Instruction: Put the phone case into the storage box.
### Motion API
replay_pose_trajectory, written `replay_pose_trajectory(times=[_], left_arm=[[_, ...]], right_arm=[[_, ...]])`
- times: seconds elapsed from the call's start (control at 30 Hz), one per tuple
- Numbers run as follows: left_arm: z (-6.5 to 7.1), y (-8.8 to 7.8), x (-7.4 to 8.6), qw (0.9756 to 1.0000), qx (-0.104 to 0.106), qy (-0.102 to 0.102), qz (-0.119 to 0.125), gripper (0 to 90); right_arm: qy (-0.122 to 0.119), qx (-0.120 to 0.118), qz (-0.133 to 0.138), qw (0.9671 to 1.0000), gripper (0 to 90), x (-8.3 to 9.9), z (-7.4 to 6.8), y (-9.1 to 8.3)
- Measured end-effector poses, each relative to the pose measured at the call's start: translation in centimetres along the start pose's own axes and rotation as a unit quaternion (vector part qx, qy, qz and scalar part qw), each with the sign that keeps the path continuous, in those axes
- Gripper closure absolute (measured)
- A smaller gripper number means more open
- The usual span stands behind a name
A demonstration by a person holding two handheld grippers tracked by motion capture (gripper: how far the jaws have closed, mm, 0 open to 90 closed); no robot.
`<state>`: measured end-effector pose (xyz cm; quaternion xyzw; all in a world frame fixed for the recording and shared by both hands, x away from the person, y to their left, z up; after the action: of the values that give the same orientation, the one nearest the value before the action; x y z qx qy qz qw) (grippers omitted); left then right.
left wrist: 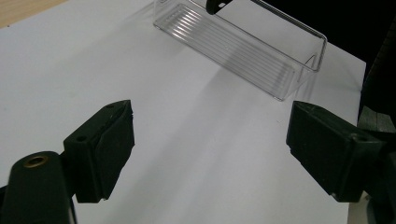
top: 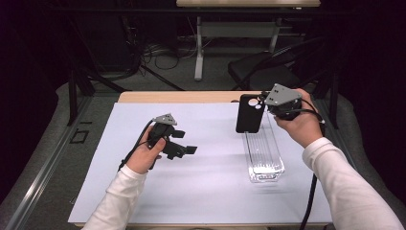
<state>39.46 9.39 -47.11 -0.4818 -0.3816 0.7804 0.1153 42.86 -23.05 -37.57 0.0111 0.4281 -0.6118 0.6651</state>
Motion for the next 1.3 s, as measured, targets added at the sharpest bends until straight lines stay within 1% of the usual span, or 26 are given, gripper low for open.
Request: replay_pose_trajectory(times=[0.23, 0.33, 0.4, 0.47, 0.57, 0.6, 0.77, 0.8, 0.93, 1.0, 1.07, 1.1, 1.17, 1.2, 1.23, 1.3], left_arm=[[-0.2, 0.0, 0.1, 1.0000, 0.001, 0.000, -0.004, 15.5], [-0.2, 0.0, 0.1, 1.0000, 0.002, -0.002, -0.004, 15.5], [-0.2, 0.0, 0.1, 1.0000, 0.002, -0.001, -0.003, 15.5], [-0.2, 0.0, 0.1, 1.0000, 0.001, -0.001, -0.004, 15.5], [-0.2, 0.0, 0.1, 1.0000, 0.002, -0.001, -0.003, 15.5], [-0.2, 0.0, 0.1, 1.0000, 0.001, -0.001, -0.003, 15.5], [-0.2, 0.1, 0.1, 1.0000, 0.001, -0.002, -0.002, 15.5], [-0.2, 0.1, 0.1, 1.0000, 0.001, -0.002, -0.003, 15.5], [-0.2, 0.1, 0.2, 1.0000, 0.000, -0.003, -0.004, 15.5], [-0.2, 0.1, 0.2, 1.0000, 0.000, -0.003, -0.003, 15.5], [-0.2, 0.1, 0.2, 1.0000, 0.000, -0.003, -0.003, 15.5], [-0.2, 0.1, 0.2, 1.0000, 0.000, -0.002, -0.003, 15.5], [-0.2, 0.1, 0.2, 1.0000, 0.001, -0.001, -0.002, 15.5], [-0.2, 0.1, 0.2, 1.0000, 0.001, -0.001, -0.002, 15.5], [-0.2, 0.1, 0.2, 1.0000, 0.000, -0.001, -0.003, 15.5], [-0.2, 0.1, 0.2, 1.0000, 0.000, -0.002, -0.003, 15.5]], right_arm=[[0.008, 0.010, -0.009, 0.9999, 80.7, 1.4, 0.8, 0.3], [0.006, 0.016, -0.015, 0.9997, 80.7, 1.8, 1.2, 0.4], [0.011, 0.017, -0.018, 0.9996, 80.7, 2.1, 1.3, 0.5], [0.007, 0.020, -0.021, 0.9996, 80.7, 2.3, 1.5, 0.6], [0.006, 0.025, -0.022, 0.9994, 80.7, 2.5, 1.5, 0.9], [0.010, 0.024, -0.023, 0.9994, 80.7, 2.6, 1.4, 1.0], [0.002, 0.028, -0.031, 0.9991, 80.7, 3.3, 1.2, 1.8], [0.006, 0.028, -0.031, 0.9991, 80.7, 3.4, 1.1, 2.1], [-0.001, 0.033, -0.038, 0.9987, 80.7, 3.9, 1.1, 2.8], [0.001, 0.033, -0.041, 0.9986, 80.7, 4.0, 1.1, 3.0], [0.001, 0.040, -0.037, 0.9985, 80.7, 4.1, 1.3, 3.3], [-0.002, 0.041, -0.038, 0.9984, 80.7, 4.1, 1.3, 3.5], [0.002, 0.043, -0.040, 0.9983, 80.7, 4.2, 1.3, 3.7], [-0.004, 0.044, -0.040, 0.9982, 80.7, 4.3, 1.4, 3.9], [0.000, 0.046, -0.039, 0.9982, 80.7, 4.4, 1.4, 4.1], [-0.002, 0.048, -0.038, 0.9981, 80.7, 4.5, 1.4, 4.4]])
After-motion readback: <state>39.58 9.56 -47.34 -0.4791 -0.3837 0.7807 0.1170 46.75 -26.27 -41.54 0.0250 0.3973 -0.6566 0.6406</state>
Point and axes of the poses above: each handheld gripper's, and its own axes: y roughly forward along the jaws, x roughly out of its underside, z roughly to its right, the point moved 4 cm from there along y, roughly forward along the jaws, and after that the axes turned 8 degrees about -z, right-handed, at the moved point
